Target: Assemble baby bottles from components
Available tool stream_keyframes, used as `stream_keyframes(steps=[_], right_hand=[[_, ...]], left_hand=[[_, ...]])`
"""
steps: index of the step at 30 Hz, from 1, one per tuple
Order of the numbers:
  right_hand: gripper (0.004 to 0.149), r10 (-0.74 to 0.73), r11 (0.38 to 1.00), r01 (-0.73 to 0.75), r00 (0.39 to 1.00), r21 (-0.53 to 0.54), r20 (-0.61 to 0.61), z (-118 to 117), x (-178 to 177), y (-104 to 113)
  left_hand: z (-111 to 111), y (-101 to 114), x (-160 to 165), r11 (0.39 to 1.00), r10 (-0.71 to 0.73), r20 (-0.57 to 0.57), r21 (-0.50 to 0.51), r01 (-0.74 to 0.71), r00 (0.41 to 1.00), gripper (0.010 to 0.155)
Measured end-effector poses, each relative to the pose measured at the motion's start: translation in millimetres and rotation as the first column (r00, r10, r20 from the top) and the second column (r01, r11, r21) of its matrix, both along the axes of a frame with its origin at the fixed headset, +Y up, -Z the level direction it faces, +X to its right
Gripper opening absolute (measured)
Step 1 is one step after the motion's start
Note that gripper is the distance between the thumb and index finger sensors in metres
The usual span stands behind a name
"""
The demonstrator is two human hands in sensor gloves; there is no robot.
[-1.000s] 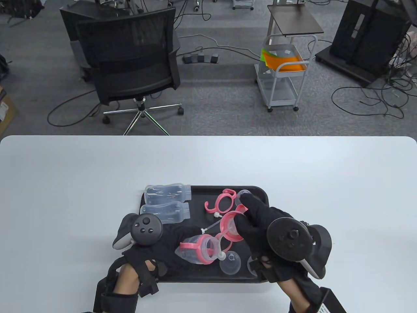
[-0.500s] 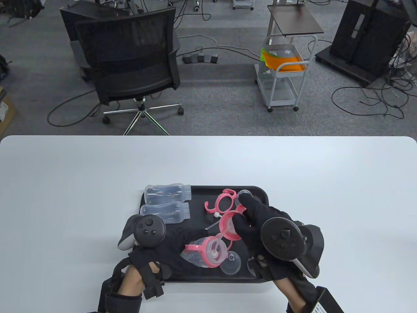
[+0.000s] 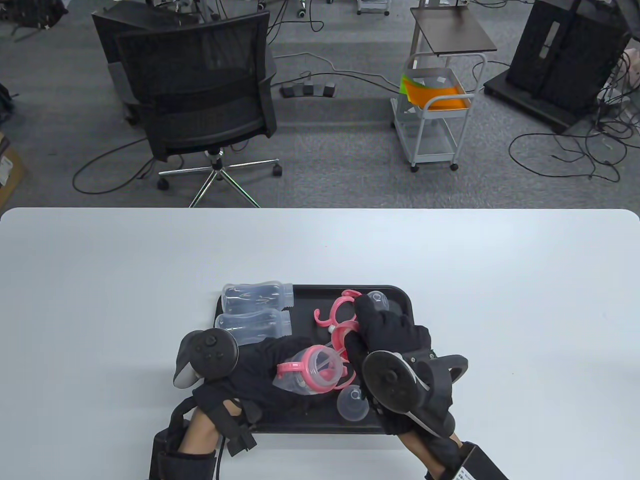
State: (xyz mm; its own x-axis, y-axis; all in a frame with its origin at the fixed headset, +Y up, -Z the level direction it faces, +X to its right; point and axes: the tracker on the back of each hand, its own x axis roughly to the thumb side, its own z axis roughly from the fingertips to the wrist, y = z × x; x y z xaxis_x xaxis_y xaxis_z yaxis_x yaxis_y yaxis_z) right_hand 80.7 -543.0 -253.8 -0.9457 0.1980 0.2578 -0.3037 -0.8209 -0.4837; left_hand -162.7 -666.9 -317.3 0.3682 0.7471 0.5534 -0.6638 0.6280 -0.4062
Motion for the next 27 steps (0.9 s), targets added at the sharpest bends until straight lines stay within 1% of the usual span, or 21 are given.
stream_keyframes(steps=[2, 3, 4, 7, 8, 12, 13, 14, 15, 18, 19, 20, 21, 23, 24, 25, 26, 27], right_hand=[[0.066, -0.009, 1.000, 0.009, 0.999, -0.011, -0.033, 1, -6, -5], [0.068, -0.012, 1.000, 0.012, 0.999, -0.011, -0.029, 1, -9, -6], [0.068, 0.006, 1.000, -0.007, 0.999, -0.019, -0.039, 1, -11, -7], [0.062, -0.006, 0.999, 0.004, 0.998, -0.033, -0.056, 2, -17, -13], [0.059, -0.017, 1.000, 0.015, 0.997, -0.027, -0.071, 1, -19, -15], [0.055, -0.042, 0.999, 0.045, 0.995, 0.029, -0.089, 3, -21, -18], [0.055, -0.062, 0.998, 0.065, 0.993, 0.025, -0.104, 3, -20, -19], [0.055, -0.082, 0.996, 0.085, 0.986, 0.010, -0.142, 2, -20, -19], [0.055, -0.127, 0.992, 0.124, 0.978, -0.029, -0.164, 1, -17, -19], [0.054, -0.201, 0.979, 0.191, 0.955, -0.068, -0.216, -1, -13, -18], [0.053, -0.233, 0.972, 0.212, 0.939, -0.104, -0.253, -2, -12, -17], [0.052, -0.293, 0.954, 0.259, 0.912, -0.152, -0.286, -2, -11, -19], [0.051, -0.353, 0.933, 0.311, 0.887, -0.180, -0.297, -1, -13, -19], [0.052, -0.285, 0.957, 0.254, 0.915, -0.142, -0.287, 1, -13, -17], [0.054, -0.295, 0.954, 0.268, 0.911, -0.132, -0.287, 2, -13, -17], [0.054, -0.297, 0.953, 0.265, 0.908, -0.144, -0.296, 2, -14, -17], [0.052, -0.294, 0.955, 0.262, 0.907, -0.143, -0.302, 3, -15, -17], [0.045, -0.295, 0.954, 0.258, 0.902, -0.155, -0.316, 3, -16, -17]], left_hand=[[1, 2, -1, 1.000, 0.006, -0.023, 0.012, -0.005, 1.000, 0.101], [1, 3, -1, 1.000, -0.014, -0.037, 0.015, 0.014, 0.999, 0.101], [2, 3, -3, 0.999, -0.017, -0.063, 0.036, 0.019, 0.998, 0.101], [2, 5, -5, 0.999, 0.004, -0.118, 0.054, 0.002, 0.993, 0.101], [2, 5, -6, 0.998, -0.007, -0.127, 0.060, 0.014, 0.992, 0.101], [3, 4, -6, 0.997, 0.000, -0.140, 0.073, 0.011, 0.990, 0.100], [3, 5, -6, 0.997, 0.001, -0.144, 0.077, 0.011, 0.990, 0.100], [3, 5, -5, 0.997, 0.002, -0.141, 0.079, 0.009, 0.990, 0.100], [4, 5, -5, 0.996, -0.002, -0.147, 0.089, 0.015, 0.989, 0.100], [4, 5, -4, 0.995, 0.025, -0.142, 0.095, -0.012, 0.989, 0.100], [5, 5, -2, 0.995, 0.014, -0.134, 0.096, -0.001, 0.991, 0.100], [6, 5, -2, 0.994, 0.014, -0.154, 0.109, 0.003, 0.988, 0.100], [5, 5, 0, 0.994, 0.017, -0.159, 0.112, 0.001, 0.987, 0.100], [6, 4, 0, 0.994, 0.024, -0.144, 0.109, -0.008, 0.989, 0.100], [6, 5, 0, 0.993, 0.049, -0.153, 0.112, -0.032, 0.987, 0.100], [6, 6, 1, 0.994, 0.038, -0.151, 0.111, -0.021, 0.988, 0.101], [7, 6, 0, 0.992, 0.035, -0.163, 0.124, -0.014, 0.986, 0.101], [7, 6, 0, 0.992, 0.045, -0.166, 0.124, -0.025, 0.985, 0.100]])
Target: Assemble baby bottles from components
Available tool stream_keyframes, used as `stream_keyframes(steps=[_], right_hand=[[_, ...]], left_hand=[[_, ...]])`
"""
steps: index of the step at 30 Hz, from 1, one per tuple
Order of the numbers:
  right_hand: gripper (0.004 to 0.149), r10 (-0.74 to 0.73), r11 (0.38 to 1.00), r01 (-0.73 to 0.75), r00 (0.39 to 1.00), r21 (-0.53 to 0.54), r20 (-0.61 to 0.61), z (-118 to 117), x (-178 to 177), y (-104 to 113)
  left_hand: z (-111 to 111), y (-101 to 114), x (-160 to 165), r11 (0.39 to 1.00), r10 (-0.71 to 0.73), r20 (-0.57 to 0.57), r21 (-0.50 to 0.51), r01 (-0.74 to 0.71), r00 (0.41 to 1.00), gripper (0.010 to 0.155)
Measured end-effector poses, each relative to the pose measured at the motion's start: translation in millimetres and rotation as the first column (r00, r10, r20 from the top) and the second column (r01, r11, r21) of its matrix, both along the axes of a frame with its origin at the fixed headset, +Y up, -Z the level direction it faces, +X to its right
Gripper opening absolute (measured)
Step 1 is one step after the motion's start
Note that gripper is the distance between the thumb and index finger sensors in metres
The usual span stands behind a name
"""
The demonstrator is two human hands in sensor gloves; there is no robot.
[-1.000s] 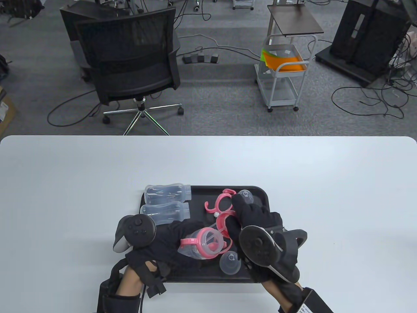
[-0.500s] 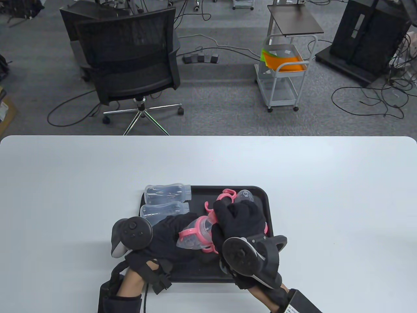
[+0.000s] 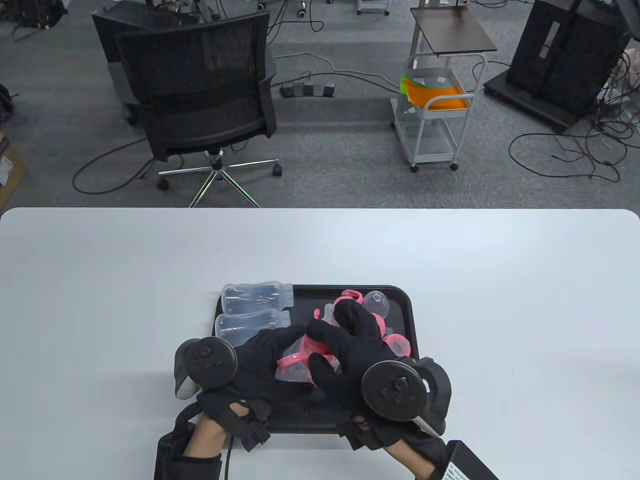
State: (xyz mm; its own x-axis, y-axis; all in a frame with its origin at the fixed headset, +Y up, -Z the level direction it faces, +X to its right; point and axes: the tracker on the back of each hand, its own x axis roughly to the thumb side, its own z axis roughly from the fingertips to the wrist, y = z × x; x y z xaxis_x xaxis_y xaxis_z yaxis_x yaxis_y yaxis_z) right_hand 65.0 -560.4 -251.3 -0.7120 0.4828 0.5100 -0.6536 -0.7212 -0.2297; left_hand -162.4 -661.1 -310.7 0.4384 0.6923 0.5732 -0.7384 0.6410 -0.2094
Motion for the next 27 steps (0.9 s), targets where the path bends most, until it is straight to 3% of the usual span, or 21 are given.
stream_keyframes(steps=[5, 7, 8, 11, 12, 15, 18, 19, 25, 27], right_hand=[[0.040, 0.011, 1.000, -0.011, 1.000, 0.004, 0.006, -4, 0, -3], [0.046, 0.025, 1.000, -0.025, 1.000, -0.001, -0.017, -4, -2, -4], [0.051, 0.021, 1.000, -0.021, 0.999, -0.011, -0.047, -4, -3, -4], [0.084, 0.064, 0.998, -0.065, 0.996, -0.019, -0.065, -2, -4, 1], [0.087, 0.081, 0.997, -0.081, 0.995, -0.007, -0.060, -1, -2, 3], [0.083, 0.077, 0.994, -0.085, 0.992, -0.072, -0.101, -3, 1, 7], [0.076, 0.163, 0.982, -0.171, 0.982, -0.086, -0.091, -9, 11, 12], [0.072, 0.158, 0.983, -0.165, 0.983, -0.078, -0.096, -9, 12, 12], [0.069, 0.278, 0.950, -0.311, 0.893, -0.040, -0.354, -9, 6, 13], [0.069, 0.286, 0.946, -0.322, 0.887, -0.039, -0.363, -8, 6, 13]], left_hand=[[-1, -3, -1, 1.000, -0.014, -0.008, 0.001, 0.014, 1.000, 0.100], [-1, -3, -2, 1.000, -0.019, -0.004, 0.002, 0.019, 1.000, 0.100], [0, -2, -2, 1.000, -0.014, -0.015, 0.013, 0.014, 1.000, 0.100], [0, -2, -2, 1.000, -0.013, -0.008, 0.020, 0.014, 1.000, 0.100], [-1, -1, -2, 1.000, -0.006, 0.002, 0.017, 0.006, 1.000, 0.101], [0, 1, -3, 1.000, 0.004, 0.017, 0.030, -0.004, 1.000, 0.101], [1, 2, -3, 0.998, 0.044, 0.037, 0.032, -0.045, 0.998, 0.100], [0, 3, -3, 1.000, -0.005, 0.039, 0.030, 0.004, 0.999, 0.100], [-3, -3, -6, 1.000, 0.027, 0.115, -0.006, -0.027, 0.993, 0.100], [-4, -1, -7, 1.000, 0.019, 0.115, 0.007, -0.020, 0.993, 0.100]])
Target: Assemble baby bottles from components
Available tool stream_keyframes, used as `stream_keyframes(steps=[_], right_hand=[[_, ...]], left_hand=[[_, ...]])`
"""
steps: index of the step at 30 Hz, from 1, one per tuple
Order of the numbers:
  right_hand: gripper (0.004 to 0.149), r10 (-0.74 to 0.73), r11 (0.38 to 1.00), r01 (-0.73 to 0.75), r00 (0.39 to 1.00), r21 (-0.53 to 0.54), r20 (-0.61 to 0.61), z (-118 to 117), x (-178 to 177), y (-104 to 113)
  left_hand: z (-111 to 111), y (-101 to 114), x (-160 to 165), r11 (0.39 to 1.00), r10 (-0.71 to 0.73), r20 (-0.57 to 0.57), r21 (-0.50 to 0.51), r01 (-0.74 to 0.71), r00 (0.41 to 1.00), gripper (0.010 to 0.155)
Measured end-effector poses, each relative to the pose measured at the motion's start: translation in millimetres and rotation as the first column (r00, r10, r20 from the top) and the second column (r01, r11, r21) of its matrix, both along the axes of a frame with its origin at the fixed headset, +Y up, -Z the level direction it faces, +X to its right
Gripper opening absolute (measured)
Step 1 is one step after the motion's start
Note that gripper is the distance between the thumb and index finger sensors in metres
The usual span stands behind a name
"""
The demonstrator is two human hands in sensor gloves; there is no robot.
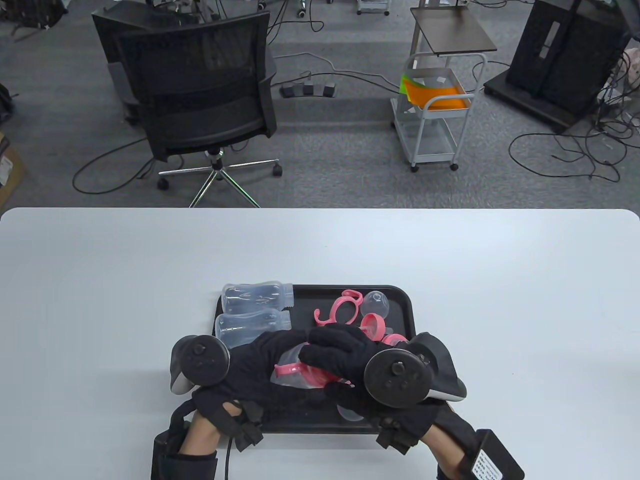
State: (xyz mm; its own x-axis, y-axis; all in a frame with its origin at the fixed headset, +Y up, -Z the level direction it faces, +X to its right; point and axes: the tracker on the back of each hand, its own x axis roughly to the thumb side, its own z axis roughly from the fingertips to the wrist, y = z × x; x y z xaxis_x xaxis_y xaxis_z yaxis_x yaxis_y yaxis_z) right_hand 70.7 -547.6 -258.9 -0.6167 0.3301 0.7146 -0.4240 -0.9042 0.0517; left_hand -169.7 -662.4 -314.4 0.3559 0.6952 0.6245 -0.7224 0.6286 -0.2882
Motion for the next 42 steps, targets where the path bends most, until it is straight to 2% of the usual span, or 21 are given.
stream_keyframes(steps=[4, 6, 9, 11, 15, 18, 21, 22, 24, 25, 28, 30, 34, 38, 42], right_hand=[[0.073, 0.046, 0.991, -0.062, 0.990, 0.120, 0.137, 6, -4, 2], [0.072, 0.085, 0.987, -0.095, 0.993, 0.131, 0.085, 9, -6, 2], [0.074, 0.024, 0.982, -0.067, 0.972, 0.175, 0.234, 8, -4, 2], [0.076, -0.015, 0.984, -0.035, 0.961, 0.174, 0.276, 5, -3, -1], [0.079, 0.028, 0.986, -0.078, 0.951, 0.150, 0.309, -1, -4, -7], [0.088, 0.055, 0.997, -0.065, 0.961, 0.029, 0.272, -5, 0, -10], [0.096, -0.002, 0.995, 0.008, 0.998, -0.098, 0.063, -5, -1, -10], [0.091, -0.006, 0.994, 0.010, 0.999, -0.111, 0.036, -4, -2, -9], [0.080, 0.055, 0.998, -0.052, 0.995, -0.038, 0.081, -4, -3, -6], [0.080, 0.069, 0.998, -0.069, 0.994, -0.006, 0.086, -4, -4, -6], [0.083, 0.025, 0.998, -0.036, 0.976, 0.045, 0.218, -5, -2, -8], [0.084, 0.038, 0.999, -0.045, 0.971, 0.021, 0.237, -9, 0, -9], [0.089, -0.063, 0.997, 0.069, 0.982, -0.030, 0.177, -8, 5, -7], [0.087, 0.027, 1.000, -0.027, 0.995, -0.004, 0.091, -1, -1, -5], [0.083, 0.080, 0.994, -0.091, 0.985, 0.063, 0.154, -1, -7, -7]], left_hand=[[2, 2, 0, 0.999, -0.019, -0.027, 0.029, 0.020, 0.999, 0.100], [1, 1, -1, 0.998, -0.054, -0.008, 0.020, 0.054, 0.999, 0.100], [7, 7, 5, 0.996, -0.043, -0.031, 0.073, 0.045, 0.999, 0.101], [9, 10, 5, 0.993, -0.059, -0.045, 0.095, 0.063, 0.997, 0.101], [9, 11, 4, 0.991, -0.092, -0.060, 0.090, 0.097, 0.994, 0.101], [9, 11, 2, 0.989, -0.108, -0.084, 0.089, 0.115, 0.991, 0.101], [8, 12, -2, 0.993, -0.081, -0.095, 0.079, 0.088, 0.992, 0.101], [7, 12, -4, 0.995, -0.062, -0.088, 0.076, 0.069, 0.994, 0.101], [9, 15, -6, 0.994, -0.061, -0.091, 0.088, 0.069, 0.994, 0.101], [10, 16, -5, 0.992, -0.069, -0.103, 0.097, 0.079, 0.992, 0.101], [12, 17, -2, 0.989, -0.076, -0.105, 0.118, 0.088, 0.992, 0.101], [12, 17, -1, 0.987, -0.100, -0.112, 0.117, 0.113, 0.989, 0.101], [11, 17, -2, 0.989, -0.082, -0.113, 0.114, 0.095, 0.990, 0.101], [11, 18, -6, 0.991, -0.068, -0.113, 0.107, 0.080, 0.991, 0.101], [11, 18, -6, 0.989, -0.085, -0.132, 0.113, 0.100, 0.988, 0.101]])
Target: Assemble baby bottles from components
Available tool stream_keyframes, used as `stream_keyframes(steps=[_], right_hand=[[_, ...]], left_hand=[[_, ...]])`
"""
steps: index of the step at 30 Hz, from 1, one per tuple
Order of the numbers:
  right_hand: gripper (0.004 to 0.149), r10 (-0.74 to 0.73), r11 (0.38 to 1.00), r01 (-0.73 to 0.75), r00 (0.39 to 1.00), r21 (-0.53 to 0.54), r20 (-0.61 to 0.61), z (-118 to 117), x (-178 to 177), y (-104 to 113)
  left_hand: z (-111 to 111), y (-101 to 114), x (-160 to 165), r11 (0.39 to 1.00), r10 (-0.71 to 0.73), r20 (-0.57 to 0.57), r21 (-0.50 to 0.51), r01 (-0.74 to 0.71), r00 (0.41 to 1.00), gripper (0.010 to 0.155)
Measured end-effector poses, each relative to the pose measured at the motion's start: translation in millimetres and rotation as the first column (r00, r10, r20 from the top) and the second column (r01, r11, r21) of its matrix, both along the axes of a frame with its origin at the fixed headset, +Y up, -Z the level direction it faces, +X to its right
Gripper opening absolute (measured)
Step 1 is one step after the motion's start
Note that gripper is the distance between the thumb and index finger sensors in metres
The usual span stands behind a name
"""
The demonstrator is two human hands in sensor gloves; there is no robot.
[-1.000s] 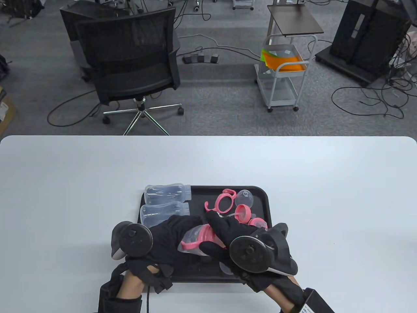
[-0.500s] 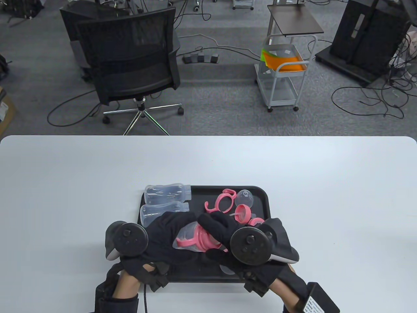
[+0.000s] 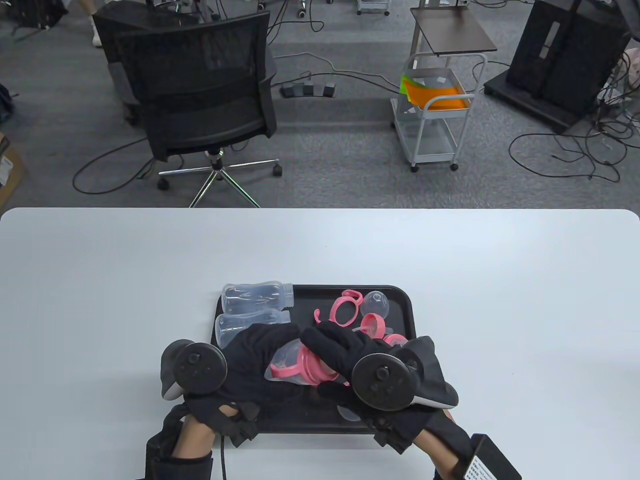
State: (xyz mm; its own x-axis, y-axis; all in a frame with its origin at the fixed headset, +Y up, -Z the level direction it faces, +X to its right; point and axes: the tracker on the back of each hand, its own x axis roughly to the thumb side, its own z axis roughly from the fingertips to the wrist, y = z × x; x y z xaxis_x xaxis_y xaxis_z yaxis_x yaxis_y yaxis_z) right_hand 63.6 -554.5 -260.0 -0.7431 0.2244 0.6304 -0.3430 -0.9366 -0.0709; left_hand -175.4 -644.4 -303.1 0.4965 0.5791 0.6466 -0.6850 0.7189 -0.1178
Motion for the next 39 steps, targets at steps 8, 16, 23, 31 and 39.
stream_keyframes(steps=[8, 16, 23, 31, 39], right_hand=[[0.080, -0.046, 0.998, 0.048, 0.997, -0.028, 0.060, -11, 0, -8], [0.093, -0.145, 0.974, 0.160, 0.984, -0.159, 0.103, -24, 21, -20], [0.079, -0.013, 0.982, 0.050, 0.980, -0.183, 0.198, -27, 76, -46], [0.079, 0.423, 0.883, -0.350, 0.882, -0.313, 0.208, -39, 70, -130], [0.074, 0.555, 0.811, -0.471, 0.807, -0.348, 0.202, -41, 63, -158]], left_hand=[[1, -2, 7, 0.994, -0.106, -0.040, -0.019, 0.105, 0.994, 0.103], [-2, -6, 10, 0.982, -0.186, -0.105, -0.037, 0.183, 0.977, 0.102], [-8, -7, -10, 0.995, -0.086, -0.213, -0.062, 0.075, 0.973, 0.102], [-10, -9, -12, 0.996, -0.063, -0.209, -0.072, 0.049, 0.976, 0.102], [-8, -12, -4, 0.991, -0.129, -0.194, -0.062, 0.119, 0.972, 0.103]])
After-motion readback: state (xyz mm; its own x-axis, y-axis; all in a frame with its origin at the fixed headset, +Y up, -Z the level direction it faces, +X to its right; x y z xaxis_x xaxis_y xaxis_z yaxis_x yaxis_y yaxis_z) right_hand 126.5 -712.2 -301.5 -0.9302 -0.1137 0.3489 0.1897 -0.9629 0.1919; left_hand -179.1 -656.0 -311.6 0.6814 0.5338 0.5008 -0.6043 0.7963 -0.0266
